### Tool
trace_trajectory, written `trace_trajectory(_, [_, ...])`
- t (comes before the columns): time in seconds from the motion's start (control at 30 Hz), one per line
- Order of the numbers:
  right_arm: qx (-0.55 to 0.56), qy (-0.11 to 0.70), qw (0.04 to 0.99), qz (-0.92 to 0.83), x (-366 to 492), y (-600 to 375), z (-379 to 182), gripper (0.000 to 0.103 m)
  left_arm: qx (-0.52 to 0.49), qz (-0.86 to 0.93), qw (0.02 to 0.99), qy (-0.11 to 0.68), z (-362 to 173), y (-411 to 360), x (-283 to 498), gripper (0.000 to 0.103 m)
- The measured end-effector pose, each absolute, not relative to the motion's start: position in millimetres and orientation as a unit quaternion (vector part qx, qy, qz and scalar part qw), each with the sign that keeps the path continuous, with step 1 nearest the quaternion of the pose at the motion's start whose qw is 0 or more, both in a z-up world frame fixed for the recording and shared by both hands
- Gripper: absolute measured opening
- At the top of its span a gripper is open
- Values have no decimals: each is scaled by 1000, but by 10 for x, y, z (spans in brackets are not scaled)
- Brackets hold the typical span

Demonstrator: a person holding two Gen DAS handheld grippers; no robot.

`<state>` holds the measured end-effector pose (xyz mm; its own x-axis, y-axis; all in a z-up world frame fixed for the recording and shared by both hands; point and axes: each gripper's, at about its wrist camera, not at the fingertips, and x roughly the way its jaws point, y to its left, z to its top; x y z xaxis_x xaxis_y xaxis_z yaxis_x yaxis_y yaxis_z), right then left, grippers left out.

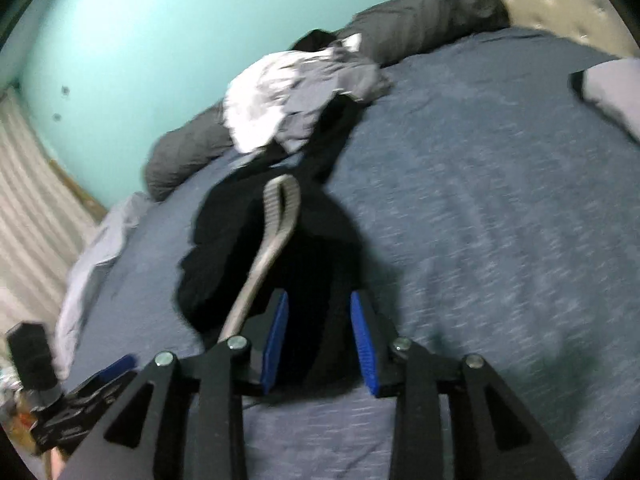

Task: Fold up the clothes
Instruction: 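Pull the black shorts out of the pile with the right gripper, then grasp the white-trimmed waistband with the left gripper beside the right gripper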

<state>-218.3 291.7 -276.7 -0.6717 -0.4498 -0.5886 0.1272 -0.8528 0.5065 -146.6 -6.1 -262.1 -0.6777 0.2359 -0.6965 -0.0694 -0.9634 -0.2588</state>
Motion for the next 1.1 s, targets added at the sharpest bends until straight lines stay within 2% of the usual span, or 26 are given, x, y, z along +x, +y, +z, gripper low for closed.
trace_trajectory(0.13, [359, -201, 192, -891, -2149, 2706, -2714, 34, -397, 909, 83, -98, -2652, -31, -1510, 101])
trace_trajectory(0.3, [388, -162, 150, -895, -2133, 2689, -2870, 35, -403, 907, 80, -89, -2689, -2, -1543, 101])
trace_trajectory(0.33, [393, -154, 141, -895, -2130, 2686, -2901, 33, -404, 907, 80, -89, -2693, 5, -1551, 101])
trace_trajectory(0.4, [405, -148, 122, -894, -2107, 2730, -2984, 20, -405, 906, 82, -88, -2697, 28, -1560, 101])
trace_trajectory(0.53, [430, -152, 111, -883, -2016, 2839, -3168, 12, -406, 905, 94, -84, -2694, 97, -1577, 101])
trace_trajectory(0.8, [418, -189, 140, -878, -1978, 2927, -3190, 12, -413, 901, 114, -72, -2729, 218, -1606, 90])
trace_trajectory(1.1, [388, -205, 156, -885, -2000, 2963, -3037, 12, -415, 897, 143, -60, -2742, 387, -1726, 86])
